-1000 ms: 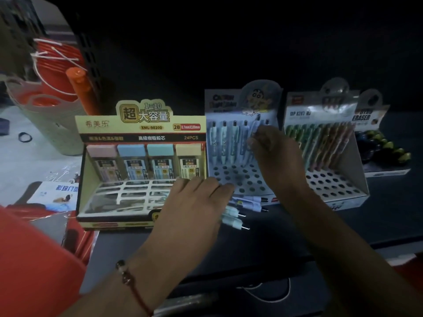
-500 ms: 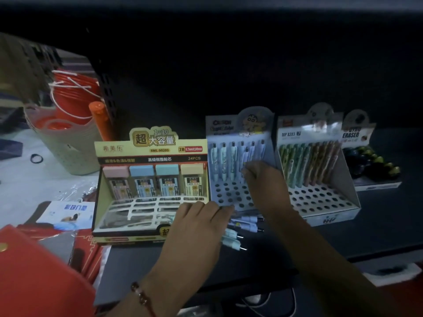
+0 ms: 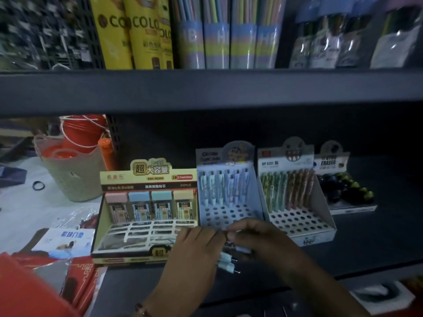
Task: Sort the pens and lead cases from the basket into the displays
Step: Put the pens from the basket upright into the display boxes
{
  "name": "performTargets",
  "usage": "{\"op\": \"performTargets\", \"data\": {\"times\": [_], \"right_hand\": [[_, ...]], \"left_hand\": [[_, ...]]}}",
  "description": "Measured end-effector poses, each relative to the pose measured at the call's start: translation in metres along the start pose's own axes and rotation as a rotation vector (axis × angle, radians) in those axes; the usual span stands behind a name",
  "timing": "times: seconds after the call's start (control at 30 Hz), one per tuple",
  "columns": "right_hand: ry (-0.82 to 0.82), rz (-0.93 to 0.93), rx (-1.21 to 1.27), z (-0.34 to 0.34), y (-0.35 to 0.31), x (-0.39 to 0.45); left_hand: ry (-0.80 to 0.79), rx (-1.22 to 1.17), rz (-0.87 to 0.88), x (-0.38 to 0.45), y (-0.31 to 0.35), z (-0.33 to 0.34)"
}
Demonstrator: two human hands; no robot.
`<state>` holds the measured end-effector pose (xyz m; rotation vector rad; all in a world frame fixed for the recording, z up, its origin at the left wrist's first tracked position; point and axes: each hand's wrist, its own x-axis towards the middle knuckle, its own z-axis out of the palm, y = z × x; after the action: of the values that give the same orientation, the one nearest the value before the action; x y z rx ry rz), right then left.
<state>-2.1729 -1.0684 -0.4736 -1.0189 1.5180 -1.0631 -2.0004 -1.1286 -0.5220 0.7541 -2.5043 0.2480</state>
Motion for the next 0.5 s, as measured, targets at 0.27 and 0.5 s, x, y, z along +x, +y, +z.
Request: {"op": "performTargets", "data": {"times": [0.27, 0.5], "right_hand": [[0.099, 0.007, 0.02, -0.018, 0.007, -0.01], [0.205, -0.016, 0.28, -0.033, 0.012, -0.006]], "left_hand": [[-0.04, -0.058, -0.026, -0.003, 0.017, 0.013], [-0.101, -0.088, -0.106, -0.001, 0.015, 0.008]]}}
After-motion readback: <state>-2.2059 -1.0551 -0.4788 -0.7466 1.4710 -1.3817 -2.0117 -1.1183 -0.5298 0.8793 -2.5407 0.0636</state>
